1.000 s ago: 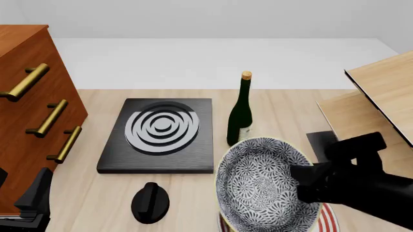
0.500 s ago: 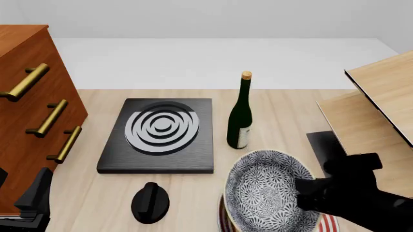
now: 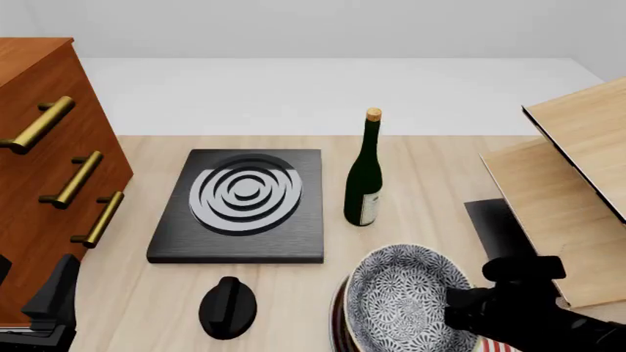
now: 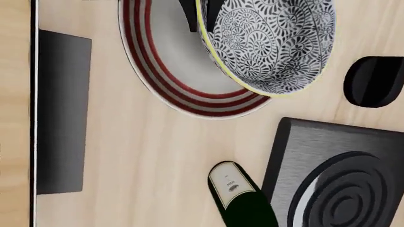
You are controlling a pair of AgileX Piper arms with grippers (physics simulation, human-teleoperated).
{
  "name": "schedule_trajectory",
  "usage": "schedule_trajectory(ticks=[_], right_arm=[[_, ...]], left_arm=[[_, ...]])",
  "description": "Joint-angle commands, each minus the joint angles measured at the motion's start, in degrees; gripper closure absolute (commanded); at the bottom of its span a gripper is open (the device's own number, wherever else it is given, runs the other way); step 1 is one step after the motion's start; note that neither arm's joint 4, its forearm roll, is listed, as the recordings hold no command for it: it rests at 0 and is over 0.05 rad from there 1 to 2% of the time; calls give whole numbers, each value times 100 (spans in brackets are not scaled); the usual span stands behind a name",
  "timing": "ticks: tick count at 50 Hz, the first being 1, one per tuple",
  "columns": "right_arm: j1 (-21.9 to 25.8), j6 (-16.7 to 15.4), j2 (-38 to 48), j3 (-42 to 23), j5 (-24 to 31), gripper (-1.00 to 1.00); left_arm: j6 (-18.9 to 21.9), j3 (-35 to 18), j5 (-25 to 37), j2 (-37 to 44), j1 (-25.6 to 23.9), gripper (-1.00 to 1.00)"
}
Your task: Pick up the akita bowl and put it on the plate.
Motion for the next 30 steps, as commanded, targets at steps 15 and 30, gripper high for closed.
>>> schedule_trajectory(ticks=[15, 30], right_arm=[[-223, 105, 231, 335, -499, 100], [-315, 64, 316, 376, -602, 100]], left_arm=[[4, -3, 7, -11, -17, -100], [2, -8, 23, -16, -17, -100]])
